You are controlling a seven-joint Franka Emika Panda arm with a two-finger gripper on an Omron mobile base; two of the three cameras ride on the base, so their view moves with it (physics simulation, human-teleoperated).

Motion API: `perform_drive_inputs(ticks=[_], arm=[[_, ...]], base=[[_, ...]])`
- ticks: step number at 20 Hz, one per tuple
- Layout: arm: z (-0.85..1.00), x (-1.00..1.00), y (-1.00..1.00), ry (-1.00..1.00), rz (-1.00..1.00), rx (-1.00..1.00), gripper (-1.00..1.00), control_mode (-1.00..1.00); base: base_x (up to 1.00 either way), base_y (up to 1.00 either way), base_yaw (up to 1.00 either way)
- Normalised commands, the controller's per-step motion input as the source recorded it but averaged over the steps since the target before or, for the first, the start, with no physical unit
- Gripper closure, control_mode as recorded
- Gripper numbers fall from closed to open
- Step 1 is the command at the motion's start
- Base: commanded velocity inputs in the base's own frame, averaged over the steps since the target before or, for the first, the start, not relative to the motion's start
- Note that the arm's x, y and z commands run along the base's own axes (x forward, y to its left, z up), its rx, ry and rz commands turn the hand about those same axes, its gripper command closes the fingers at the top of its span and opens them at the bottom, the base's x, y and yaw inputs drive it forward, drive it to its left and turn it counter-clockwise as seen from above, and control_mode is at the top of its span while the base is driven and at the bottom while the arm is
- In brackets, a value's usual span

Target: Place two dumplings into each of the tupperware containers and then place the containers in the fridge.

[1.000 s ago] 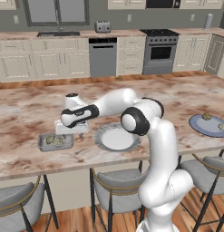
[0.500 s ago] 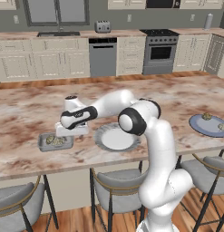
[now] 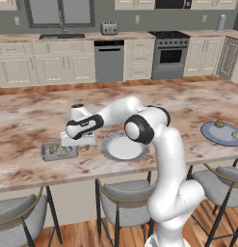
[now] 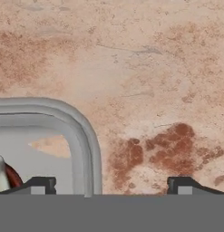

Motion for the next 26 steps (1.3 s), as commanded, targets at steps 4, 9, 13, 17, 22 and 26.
perform_drive_inputs(ticks=[4, 9, 13, 17, 22, 26], arm=[[-0.06, 0.00, 0.03, 0.00, 0.00, 0.00, 1.00, -1.00], [0.00, 0.01, 0.00, 0.00, 0.00, 0.00, 1.00, -1.00], [0.18, 0.06, 0.00, 0.00, 0.00, 0.00, 1.00, -1.00], [0.99, 0.19, -0.26, 0.07, -0.04, 0.00, 1.00, -1.00], [0.97, -0.11, -0.99, 0.04, -0.12, 0.00, 1.00, -1.00], [0.81, 0.00, -1.00, 0.09, -0.29, 0.00, 1.00, -1.00]], base=[[0.00, 0.00, 0.00], [0.00, 0.00, 0.00], [0.00, 0.00, 0.00], [0.00, 0.00, 0.00], [0.00, 0.00, 0.00], [0.00, 0.00, 0.00]])
